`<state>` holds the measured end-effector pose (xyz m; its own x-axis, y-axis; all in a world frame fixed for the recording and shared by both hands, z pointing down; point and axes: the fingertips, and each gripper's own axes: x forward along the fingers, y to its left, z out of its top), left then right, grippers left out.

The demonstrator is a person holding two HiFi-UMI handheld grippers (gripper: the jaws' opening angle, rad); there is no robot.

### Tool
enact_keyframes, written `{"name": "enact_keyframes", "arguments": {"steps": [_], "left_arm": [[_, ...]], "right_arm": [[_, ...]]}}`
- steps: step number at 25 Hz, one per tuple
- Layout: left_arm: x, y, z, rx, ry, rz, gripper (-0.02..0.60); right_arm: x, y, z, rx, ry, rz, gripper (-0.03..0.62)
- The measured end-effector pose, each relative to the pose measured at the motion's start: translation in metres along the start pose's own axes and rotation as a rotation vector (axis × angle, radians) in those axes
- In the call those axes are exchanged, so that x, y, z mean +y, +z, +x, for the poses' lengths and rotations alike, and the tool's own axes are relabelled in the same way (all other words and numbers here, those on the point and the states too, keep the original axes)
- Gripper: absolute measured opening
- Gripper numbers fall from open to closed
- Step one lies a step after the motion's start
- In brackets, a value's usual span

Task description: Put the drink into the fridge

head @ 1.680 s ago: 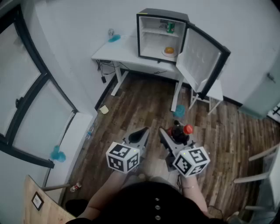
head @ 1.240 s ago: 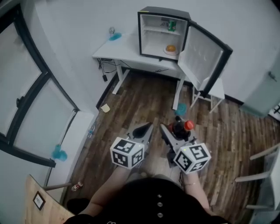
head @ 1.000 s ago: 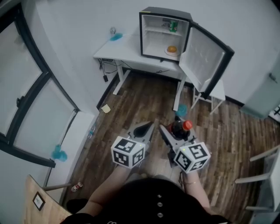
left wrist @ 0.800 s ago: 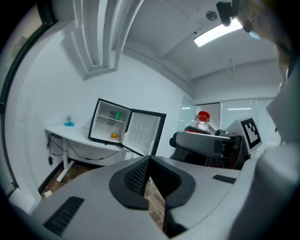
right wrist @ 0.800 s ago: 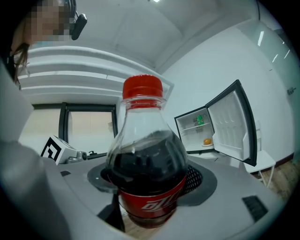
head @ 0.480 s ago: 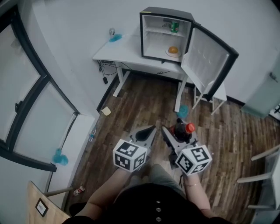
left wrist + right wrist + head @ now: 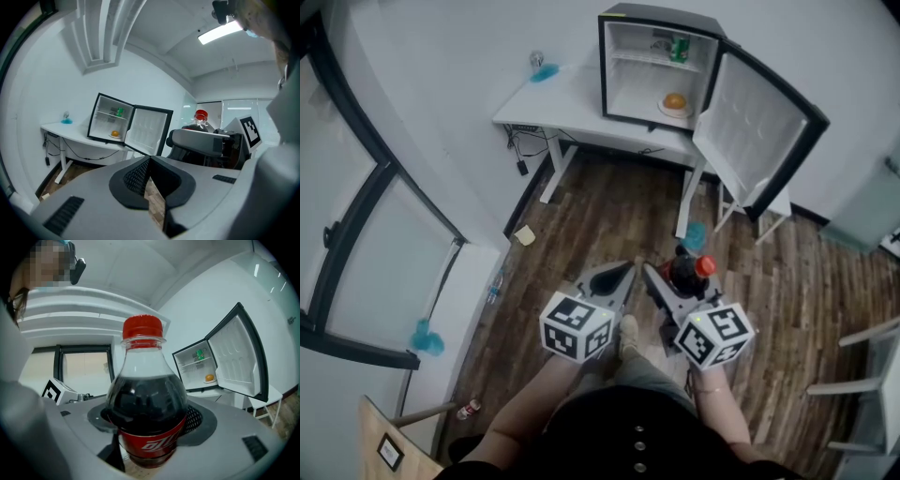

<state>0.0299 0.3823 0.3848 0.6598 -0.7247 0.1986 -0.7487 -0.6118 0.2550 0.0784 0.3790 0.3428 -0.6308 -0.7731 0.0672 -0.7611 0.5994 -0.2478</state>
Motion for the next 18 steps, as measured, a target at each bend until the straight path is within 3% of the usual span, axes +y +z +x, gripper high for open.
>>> {"name": "enact_keyframes", "arguments": {"steps": [18], "left_arm": [[0.117, 0.079, 0.146, -0.029, 0.095, -0.008, 0.006]], "right_arm": [[-0.126, 0.050, 0.148, 0.013, 0.055, -0.006, 0.324]]}}
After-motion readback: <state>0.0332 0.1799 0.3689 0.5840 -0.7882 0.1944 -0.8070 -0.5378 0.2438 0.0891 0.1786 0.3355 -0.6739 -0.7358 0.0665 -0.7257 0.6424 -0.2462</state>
